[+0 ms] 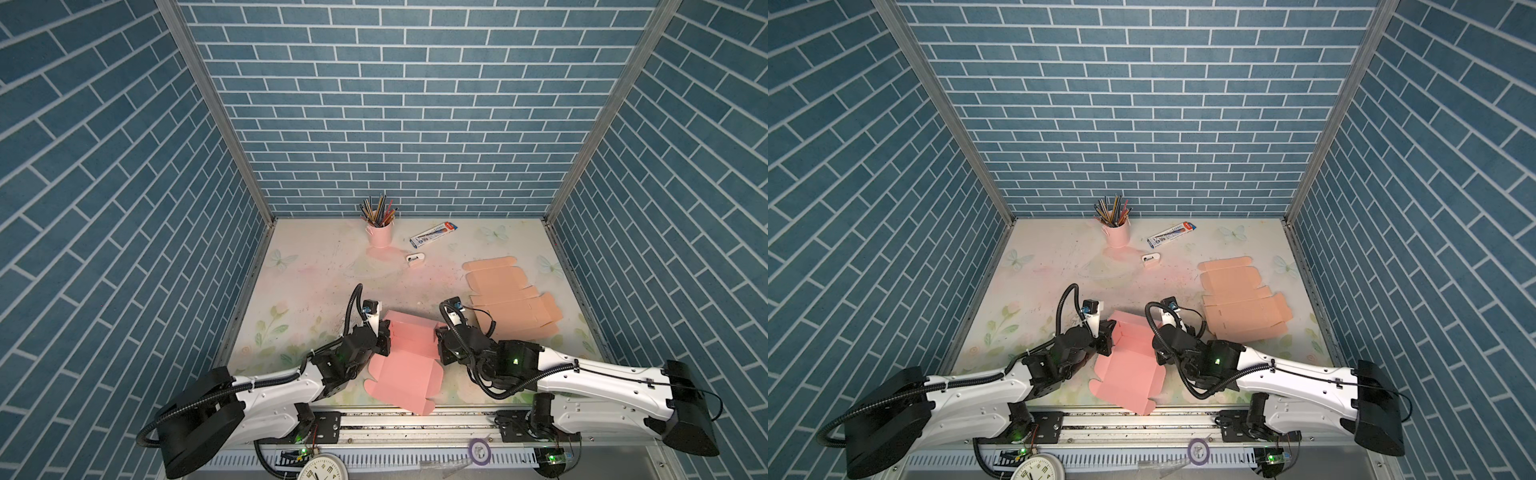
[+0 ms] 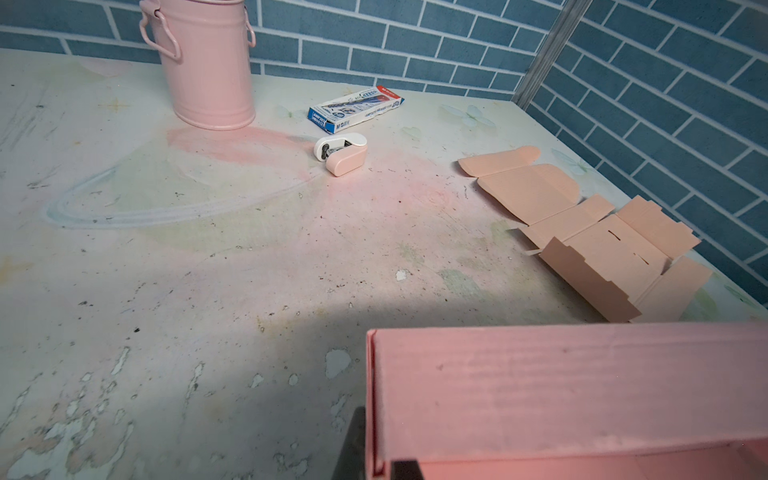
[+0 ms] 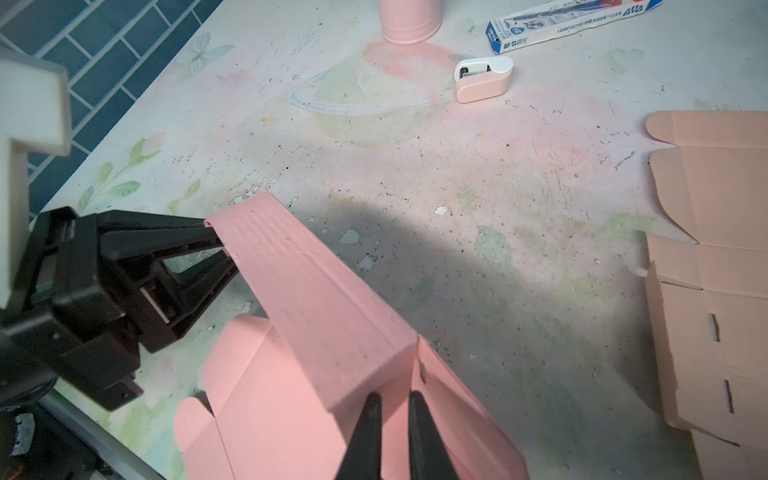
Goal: Fold the paper box
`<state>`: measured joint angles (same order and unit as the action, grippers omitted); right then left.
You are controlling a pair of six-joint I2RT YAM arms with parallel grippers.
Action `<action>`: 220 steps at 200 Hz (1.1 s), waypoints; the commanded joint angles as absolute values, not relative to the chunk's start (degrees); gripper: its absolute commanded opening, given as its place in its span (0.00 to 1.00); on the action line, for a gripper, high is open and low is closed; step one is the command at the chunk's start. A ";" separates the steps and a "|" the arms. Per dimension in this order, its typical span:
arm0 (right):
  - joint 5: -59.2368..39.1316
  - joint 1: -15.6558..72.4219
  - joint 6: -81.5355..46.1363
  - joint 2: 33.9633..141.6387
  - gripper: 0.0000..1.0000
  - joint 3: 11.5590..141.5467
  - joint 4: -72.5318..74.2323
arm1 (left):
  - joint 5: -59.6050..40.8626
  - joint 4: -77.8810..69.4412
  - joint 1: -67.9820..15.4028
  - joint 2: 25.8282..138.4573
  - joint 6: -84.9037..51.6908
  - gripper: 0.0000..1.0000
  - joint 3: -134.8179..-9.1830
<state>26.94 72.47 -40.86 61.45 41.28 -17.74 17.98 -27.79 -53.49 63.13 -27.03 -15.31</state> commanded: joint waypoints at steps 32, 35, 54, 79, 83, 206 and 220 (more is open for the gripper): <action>24.43 72.47 -37.18 57.72 0.32 40.43 -13.43 | 13.02 -23.20 -47.66 58.05 -26.07 0.08 -16.85; 24.10 72.43 -36.85 57.39 0.33 40.09 -12.62 | 12.44 -22.86 -47.13 57.90 -26.02 0.08 -16.98; 21.02 72.59 -34.37 53.83 0.46 36.38 -6.23 | 8.00 -21.66 -43.68 56.53 -26.68 0.08 -17.03; 19.02 72.71 -33.09 49.75 0.59 32.45 -1.93 | 4.52 -20.79 -41.20 54.58 -27.63 0.08 -17.05; 18.87 72.69 -33.13 49.11 0.60 31.85 -1.59 | 4.34 -20.61 -40.95 54.44 -27.68 0.08 -17.13; 17.51 74.65 -33.75 33.16 0.68 12.98 15.03 | -10.06 -12.45 -32.75 52.34 -32.33 0.08 -22.94; 17.98 74.65 -32.95 33.22 0.68 12.77 15.73 | -10.13 -12.26 -32.28 51.86 -32.41 0.08 -22.76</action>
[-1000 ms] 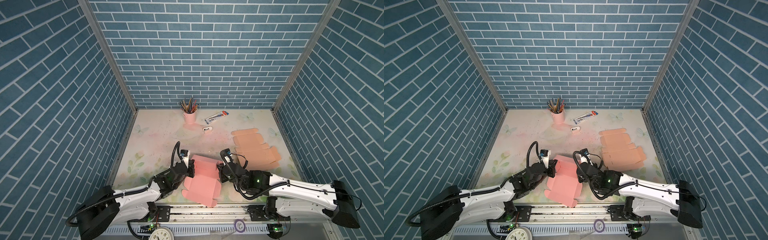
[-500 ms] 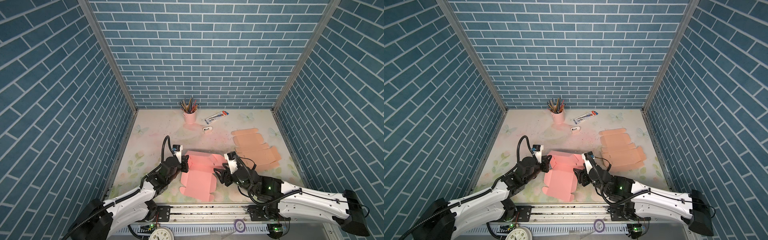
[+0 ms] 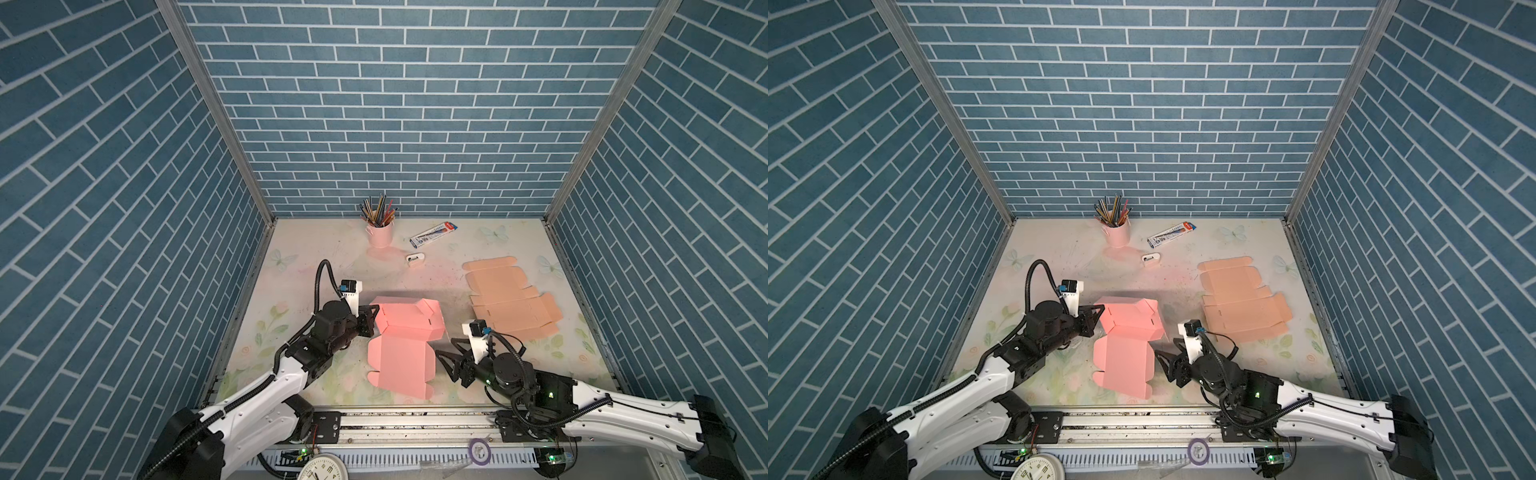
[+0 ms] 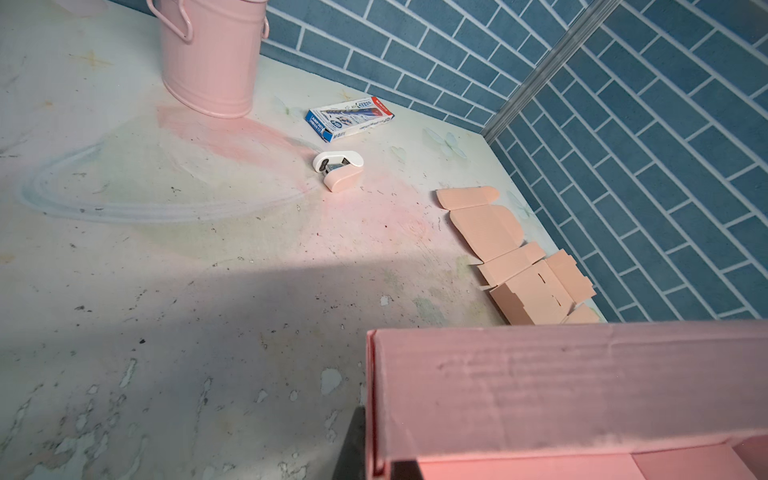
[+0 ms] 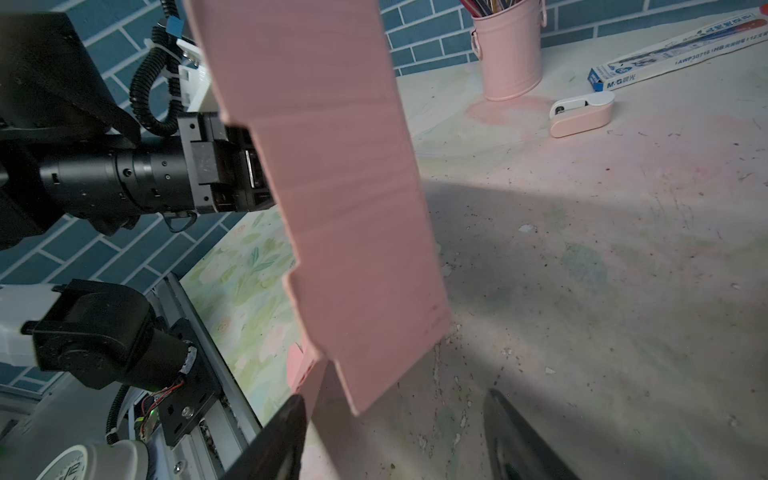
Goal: Fold the paper box
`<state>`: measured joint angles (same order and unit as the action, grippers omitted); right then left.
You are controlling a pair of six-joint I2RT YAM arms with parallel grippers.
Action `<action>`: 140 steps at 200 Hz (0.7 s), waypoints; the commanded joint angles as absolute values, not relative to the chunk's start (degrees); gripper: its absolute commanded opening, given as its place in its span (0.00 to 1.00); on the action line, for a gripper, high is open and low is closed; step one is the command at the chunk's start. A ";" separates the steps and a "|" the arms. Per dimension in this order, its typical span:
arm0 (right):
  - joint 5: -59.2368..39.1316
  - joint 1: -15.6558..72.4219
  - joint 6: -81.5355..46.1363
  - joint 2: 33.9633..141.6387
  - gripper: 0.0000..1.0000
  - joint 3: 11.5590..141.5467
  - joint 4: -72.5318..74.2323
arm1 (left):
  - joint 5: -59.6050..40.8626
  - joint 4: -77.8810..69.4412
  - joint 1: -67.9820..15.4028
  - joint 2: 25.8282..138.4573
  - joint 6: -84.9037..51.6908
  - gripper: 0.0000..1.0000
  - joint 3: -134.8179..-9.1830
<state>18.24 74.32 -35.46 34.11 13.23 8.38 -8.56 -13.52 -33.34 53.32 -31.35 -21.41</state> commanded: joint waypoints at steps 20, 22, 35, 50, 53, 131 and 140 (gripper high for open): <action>18.41 74.67 -31.89 33.58 0.65 12.87 16.00 | -10.92 -12.92 -31.95 51.64 -32.84 0.08 -22.60; 18.38 74.63 -31.83 33.53 0.65 12.82 16.15 | -11.01 -13.05 -31.92 51.63 -32.93 0.08 -22.59; 18.60 74.62 -31.62 33.28 0.62 12.12 17.48 | -11.95 -13.77 -31.76 51.67 -33.60 0.08 -22.45; 18.89 74.63 -31.57 32.03 0.56 10.64 19.68 | -13.32 -14.44 -31.66 51.77 -34.16 0.08 -22.57; 18.97 74.62 -31.58 31.69 0.55 10.30 20.16 | -13.53 -14.46 -31.69 51.77 -34.25 0.08 -22.60; 19.83 74.66 -30.26 27.15 0.48 7.25 26.62 | -16.91 -15.74 -31.47 49.46 -35.42 0.08 -21.75; 19.61 74.62 -30.03 27.96 0.48 7.43 27.59 | -17.09 -15.90 -31.51 49.32 -35.51 0.08 -21.60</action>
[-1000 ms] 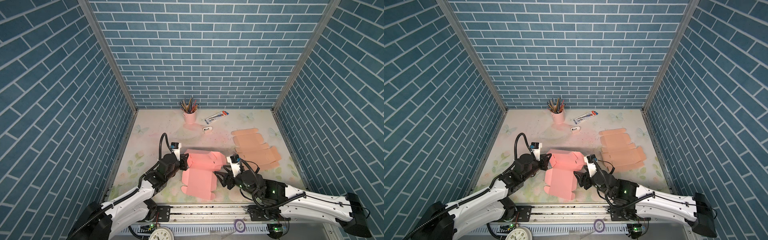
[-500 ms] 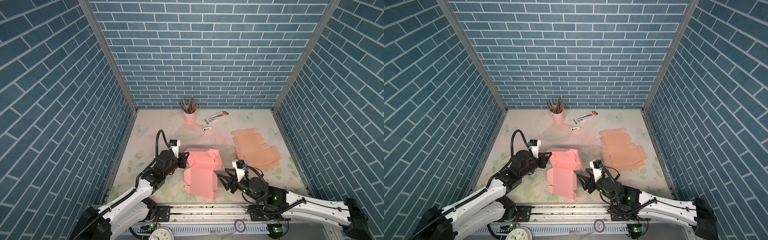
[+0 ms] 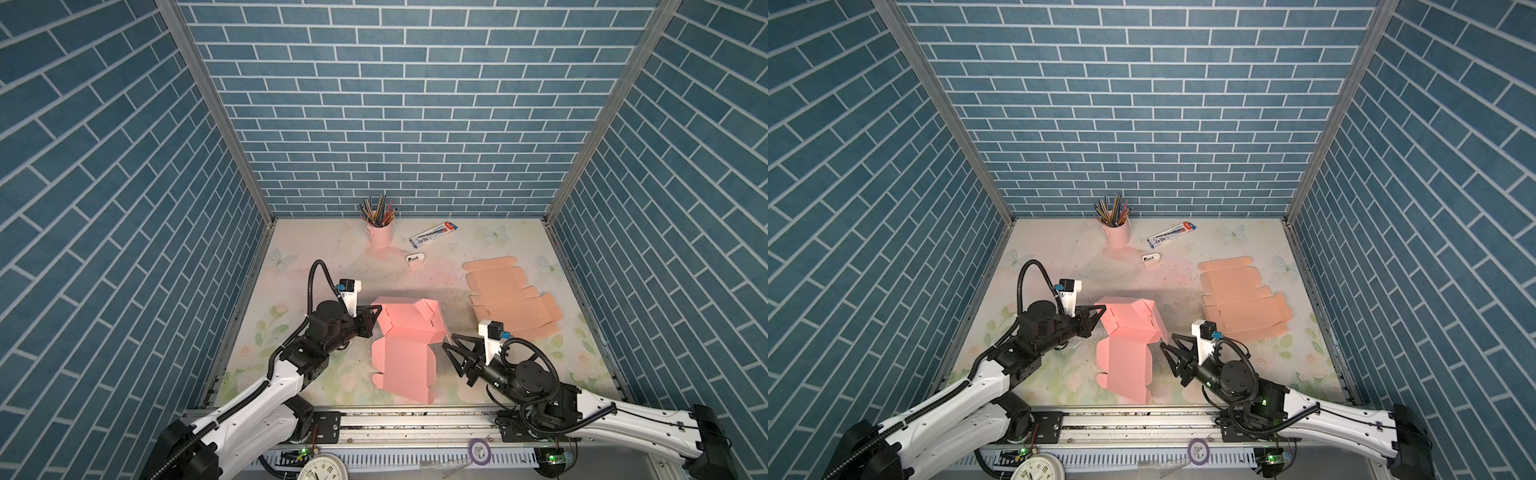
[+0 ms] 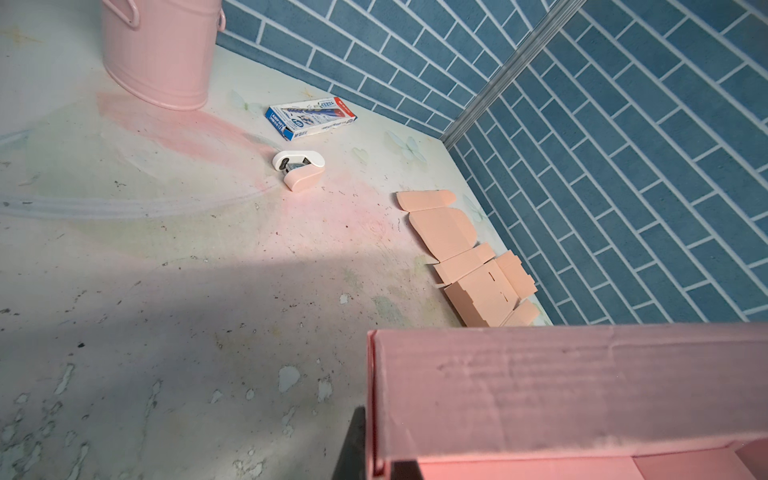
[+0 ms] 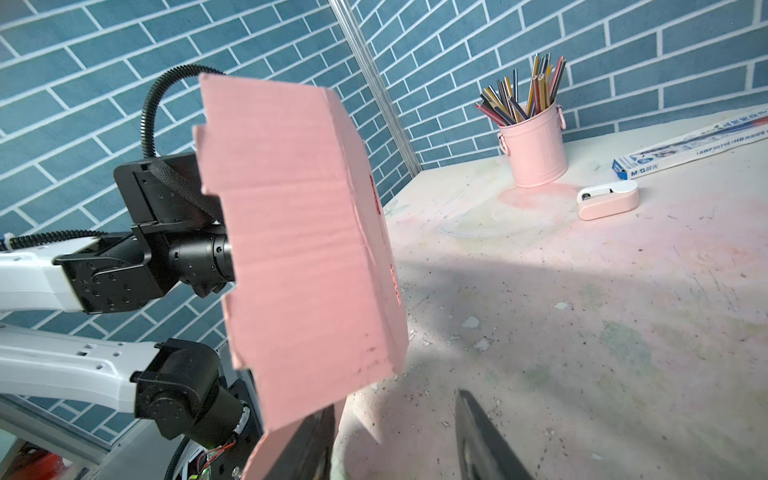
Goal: Fold the paper box
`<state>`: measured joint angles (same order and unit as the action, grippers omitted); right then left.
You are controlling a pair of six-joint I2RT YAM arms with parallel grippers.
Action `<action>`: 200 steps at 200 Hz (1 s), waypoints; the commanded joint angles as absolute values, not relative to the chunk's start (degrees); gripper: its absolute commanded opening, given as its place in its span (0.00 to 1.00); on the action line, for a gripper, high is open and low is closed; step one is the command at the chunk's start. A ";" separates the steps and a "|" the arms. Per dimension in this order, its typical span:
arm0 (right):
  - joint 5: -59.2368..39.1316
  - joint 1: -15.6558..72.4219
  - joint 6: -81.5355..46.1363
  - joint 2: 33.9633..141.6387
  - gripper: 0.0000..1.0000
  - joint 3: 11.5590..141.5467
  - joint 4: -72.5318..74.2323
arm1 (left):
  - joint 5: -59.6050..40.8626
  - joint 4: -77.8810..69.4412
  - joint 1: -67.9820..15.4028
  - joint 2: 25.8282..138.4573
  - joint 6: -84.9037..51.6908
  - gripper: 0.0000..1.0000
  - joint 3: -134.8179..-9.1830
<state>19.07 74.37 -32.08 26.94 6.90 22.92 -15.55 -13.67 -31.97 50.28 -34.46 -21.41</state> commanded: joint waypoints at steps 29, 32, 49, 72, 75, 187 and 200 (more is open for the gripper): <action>20.01 74.62 -29.49 30.71 0.48 8.38 29.61 | -18.34 -17.20 -31.47 49.18 -35.77 0.08 -21.31; 20.04 74.66 -29.50 31.02 0.48 8.62 29.70 | -18.52 -17.37 -31.47 49.08 -35.85 0.08 -21.35; 20.22 74.65 -28.95 32.14 0.47 9.26 30.77 | -19.33 -17.75 -31.47 49.12 -35.74 0.08 -21.52; 20.40 74.63 -28.48 33.03 0.47 9.66 32.57 | -19.87 -17.99 -31.49 48.80 -35.77 0.08 -21.28; 20.39 74.66 -28.35 33.12 0.46 9.62 32.88 | -20.02 -18.01 -31.53 48.86 -35.71 0.08 -21.15; 19.89 74.62 -27.44 40.23 0.44 11.91 37.16 | -21.43 -19.73 -31.74 48.36 -35.77 0.08 -19.50; 20.11 74.60 -27.72 40.56 0.44 11.89 36.99 | -21.16 -20.07 -31.82 48.48 -35.86 0.08 -19.12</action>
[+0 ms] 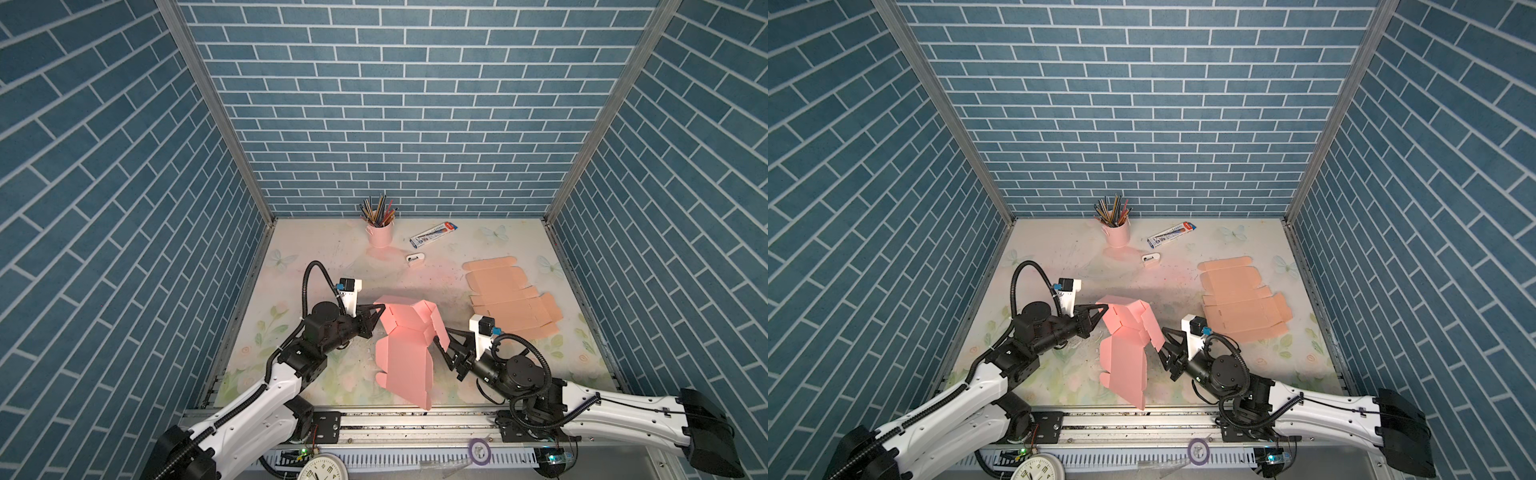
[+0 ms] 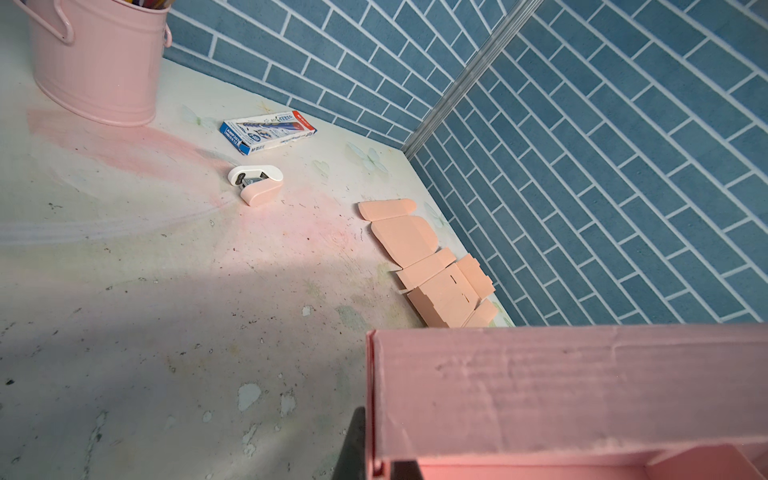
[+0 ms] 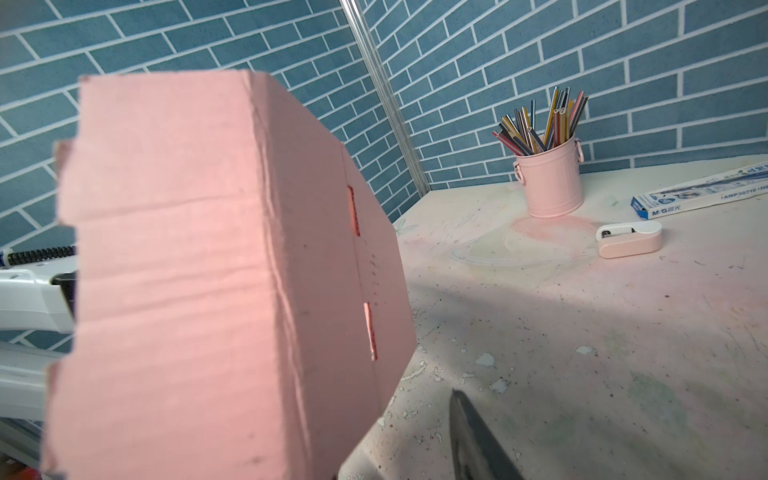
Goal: Fold the paper box
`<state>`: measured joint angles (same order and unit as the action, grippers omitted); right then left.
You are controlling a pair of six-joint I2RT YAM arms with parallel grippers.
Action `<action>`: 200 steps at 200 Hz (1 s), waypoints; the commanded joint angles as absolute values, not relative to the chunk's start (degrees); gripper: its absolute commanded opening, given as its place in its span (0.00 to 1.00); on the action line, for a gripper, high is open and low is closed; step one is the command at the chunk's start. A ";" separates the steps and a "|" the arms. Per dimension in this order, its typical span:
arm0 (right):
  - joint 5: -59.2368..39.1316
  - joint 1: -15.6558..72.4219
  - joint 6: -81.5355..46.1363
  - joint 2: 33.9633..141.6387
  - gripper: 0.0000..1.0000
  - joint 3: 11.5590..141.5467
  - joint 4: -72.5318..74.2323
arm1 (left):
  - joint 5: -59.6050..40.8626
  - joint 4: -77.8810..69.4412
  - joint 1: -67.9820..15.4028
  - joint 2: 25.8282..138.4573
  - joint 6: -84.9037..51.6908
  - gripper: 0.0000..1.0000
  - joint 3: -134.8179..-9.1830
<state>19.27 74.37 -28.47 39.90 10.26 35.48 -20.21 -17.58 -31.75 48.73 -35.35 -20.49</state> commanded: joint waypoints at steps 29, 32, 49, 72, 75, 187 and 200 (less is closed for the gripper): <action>20.87 74.64 -28.26 40.66 0.44 11.42 36.88 | -20.99 -20.87 -31.85 48.84 -36.29 0.08 -18.31; 20.91 74.61 -28.31 40.57 0.44 11.36 36.75 | -20.88 -20.98 -31.85 48.86 -36.36 0.08 -18.28; 21.01 74.60 -28.55 40.19 0.44 11.51 35.43 | -20.52 -21.04 -31.82 48.85 -36.56 0.08 -18.01; 21.12 74.63 -29.44 39.47 0.44 11.20 32.31 | -18.85 -19.76 -31.73 48.84 -37.25 0.08 -18.14; 21.01 74.64 -29.49 39.40 0.44 11.11 32.14 | -18.53 -19.49 -31.80 48.86 -37.34 0.08 -18.13; 18.88 74.57 -32.79 26.61 0.46 4.92 19.06 | -16.14 -15.60 -30.41 47.69 -34.58 0.08 -18.60; 19.48 74.66 -32.91 23.11 0.47 4.34 17.51 | -15.33 -14.05 -30.33 47.26 -33.33 0.08 -18.94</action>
<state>18.65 74.37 -30.72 27.97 5.30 22.63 -16.73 -16.27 -30.92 48.69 -36.10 -18.59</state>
